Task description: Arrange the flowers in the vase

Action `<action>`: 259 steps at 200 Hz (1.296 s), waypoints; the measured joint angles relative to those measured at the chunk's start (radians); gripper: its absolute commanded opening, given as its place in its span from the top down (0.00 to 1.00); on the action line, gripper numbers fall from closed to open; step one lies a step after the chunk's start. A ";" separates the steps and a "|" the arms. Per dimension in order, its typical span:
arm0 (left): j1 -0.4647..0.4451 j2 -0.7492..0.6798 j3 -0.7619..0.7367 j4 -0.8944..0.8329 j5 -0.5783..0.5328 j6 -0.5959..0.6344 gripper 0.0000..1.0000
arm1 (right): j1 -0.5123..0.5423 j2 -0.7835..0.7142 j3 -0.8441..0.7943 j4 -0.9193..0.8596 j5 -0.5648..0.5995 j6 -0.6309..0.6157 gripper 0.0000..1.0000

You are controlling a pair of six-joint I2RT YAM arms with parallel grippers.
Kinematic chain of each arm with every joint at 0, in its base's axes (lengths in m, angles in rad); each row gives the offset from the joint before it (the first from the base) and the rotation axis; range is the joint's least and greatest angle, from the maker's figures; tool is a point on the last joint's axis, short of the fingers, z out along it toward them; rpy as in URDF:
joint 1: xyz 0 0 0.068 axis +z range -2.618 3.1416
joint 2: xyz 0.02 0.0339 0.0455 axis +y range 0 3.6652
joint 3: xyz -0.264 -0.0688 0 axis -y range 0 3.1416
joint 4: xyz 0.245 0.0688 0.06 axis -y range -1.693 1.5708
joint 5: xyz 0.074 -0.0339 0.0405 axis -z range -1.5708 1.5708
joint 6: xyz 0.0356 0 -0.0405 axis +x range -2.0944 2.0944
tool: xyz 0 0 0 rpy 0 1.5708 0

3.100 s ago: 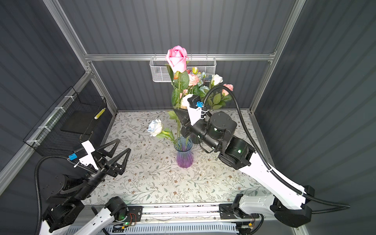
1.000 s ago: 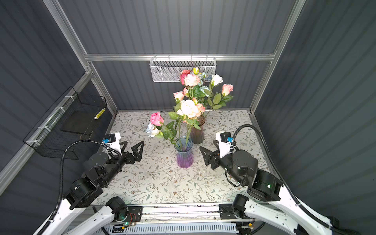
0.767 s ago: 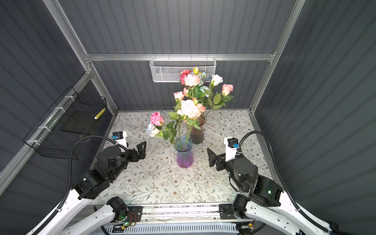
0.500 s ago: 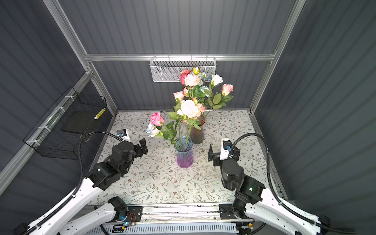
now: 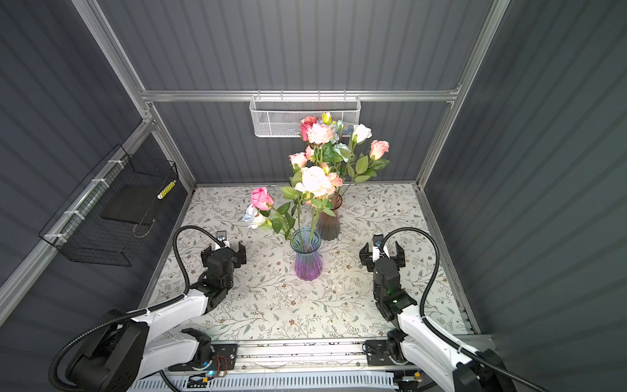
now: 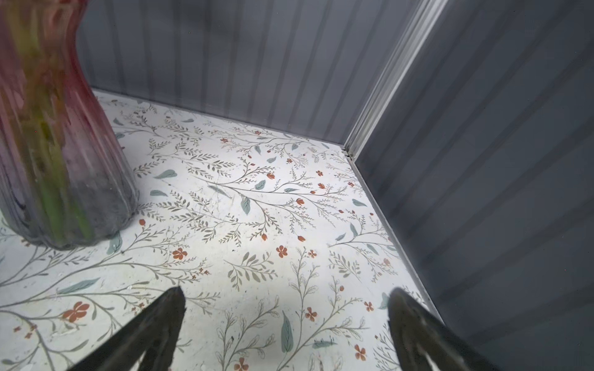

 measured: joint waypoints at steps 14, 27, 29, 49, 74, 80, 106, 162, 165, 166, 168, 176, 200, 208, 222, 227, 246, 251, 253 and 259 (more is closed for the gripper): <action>0.034 0.038 0.002 0.053 0.027 0.020 0.00 | -0.030 0.036 -0.018 0.077 -0.046 -0.016 0.01; 0.070 0.082 0.001 0.098 0.055 0.027 0.00 | -0.061 0.064 -0.032 0.141 -0.080 -0.018 0.01; 0.076 0.090 0.000 0.109 0.059 0.028 0.00 | -0.068 0.069 -0.034 0.153 -0.089 -0.016 0.01; 0.119 0.164 -0.021 0.195 0.097 0.032 0.00 | -0.133 0.124 -0.044 0.236 -0.158 0.012 0.01; 0.180 0.212 -0.039 0.246 0.149 0.029 0.00 | -0.217 0.246 -0.063 0.374 -0.248 0.071 0.01; 0.195 0.225 -0.034 0.256 0.166 0.029 0.00 | -0.230 0.280 -0.069 0.404 -0.260 0.076 0.01; 0.239 0.290 0.007 0.281 0.231 0.038 0.00 | -0.262 0.450 -0.078 0.571 -0.311 0.092 0.01; 0.302 0.493 0.013 0.476 0.305 0.039 0.00 | -0.345 0.595 0.015 0.610 -0.340 0.170 0.01; 0.307 0.491 0.021 0.465 0.309 0.036 0.00 | -0.351 0.591 0.032 0.590 -0.339 0.176 0.01; 0.309 0.490 0.024 0.461 0.314 0.036 0.00 | -0.352 0.590 0.036 0.586 -0.340 0.178 0.01; 0.315 0.491 0.029 0.458 0.322 0.035 0.00 | -0.357 0.588 0.048 0.573 -0.345 0.183 0.01; 0.333 0.491 0.050 0.449 0.352 0.032 0.00 | -0.381 0.581 0.090 0.536 -0.367 0.205 0.01; 0.362 0.491 0.093 0.426 0.416 0.028 0.00 | -0.442 0.563 0.130 0.488 -0.404 0.251 0.01; 0.365 0.491 0.098 0.416 0.427 0.027 0.00 | -0.446 0.563 0.130 0.473 -0.410 0.259 0.01; 0.366 0.491 0.100 0.399 0.443 0.024 0.00 | -0.446 0.564 0.130 0.443 -0.422 0.270 0.01; 0.366 0.491 0.100 0.397 0.447 0.023 0.00 | -0.444 0.564 0.130 0.435 -0.426 0.274 0.01; 0.366 0.491 0.100 0.392 0.457 0.021 0.00 | -0.445 0.564 0.129 0.425 -0.435 0.279 0.01; 0.366 0.491 0.100 0.391 0.459 0.021 0.00 | -0.445 0.564 0.129 0.424 -0.437 0.280 0.01; 0.366 0.491 0.100 0.391 0.460 0.021 0.00 | -0.445 0.564 0.129 0.424 -0.437 0.280 0.01; 0.366 0.491 0.100 0.390 0.460 0.021 0.00 | -0.444 0.564 0.129 0.422 -0.438 0.282 0.01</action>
